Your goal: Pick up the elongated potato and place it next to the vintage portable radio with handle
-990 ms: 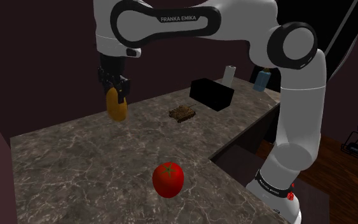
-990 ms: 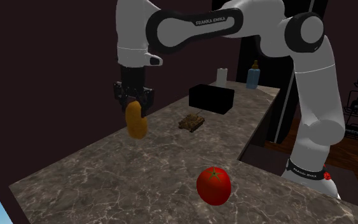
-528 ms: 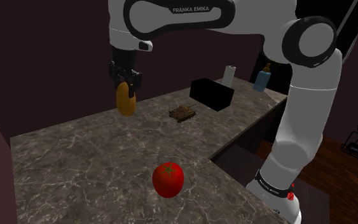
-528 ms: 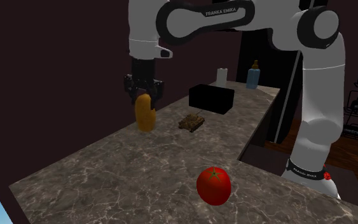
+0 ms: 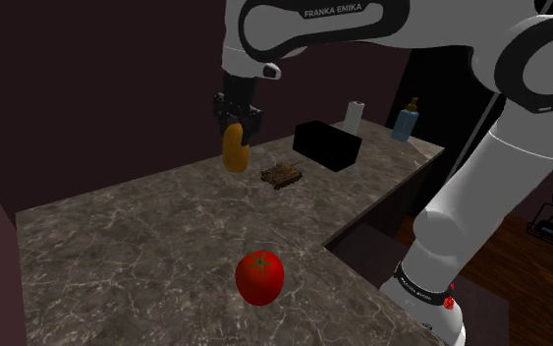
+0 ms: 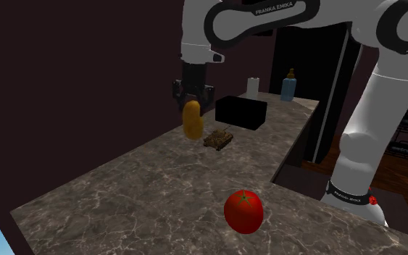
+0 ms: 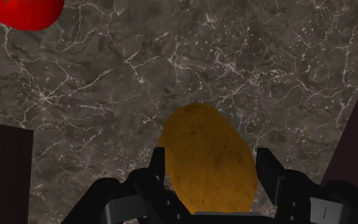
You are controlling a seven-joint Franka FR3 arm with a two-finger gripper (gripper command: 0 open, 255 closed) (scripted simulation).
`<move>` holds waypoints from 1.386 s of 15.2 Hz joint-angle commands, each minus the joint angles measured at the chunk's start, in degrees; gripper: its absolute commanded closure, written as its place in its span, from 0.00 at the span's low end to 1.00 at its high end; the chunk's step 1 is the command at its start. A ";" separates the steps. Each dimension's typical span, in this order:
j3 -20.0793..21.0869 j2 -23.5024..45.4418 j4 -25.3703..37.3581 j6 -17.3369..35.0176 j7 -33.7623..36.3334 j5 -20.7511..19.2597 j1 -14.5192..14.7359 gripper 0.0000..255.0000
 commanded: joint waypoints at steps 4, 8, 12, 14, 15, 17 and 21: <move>-5.57 -9.42 -8.81 0.41 -9.60 5.69 -1.88 1.00; -10.42 -15.07 -14.28 0.01 -16.31 7.77 -2.67 1.00; -15.22 -19.57 -18.72 -0.64 -22.54 8.42 -3.61 1.00; -17.60 -21.43 -20.57 -0.99 -25.53 8.31 -4.19 1.00; -18.77 -22.27 -21.40 -1.18 -27.00 8.17 -4.53 1.00; -21.08 -23.75 -22.88 -1.54 -29.93 7.75 -5.29 1.00; -25.75 -25.93 -25.08 -2.20 -35.64 6.37 -6.97 1.00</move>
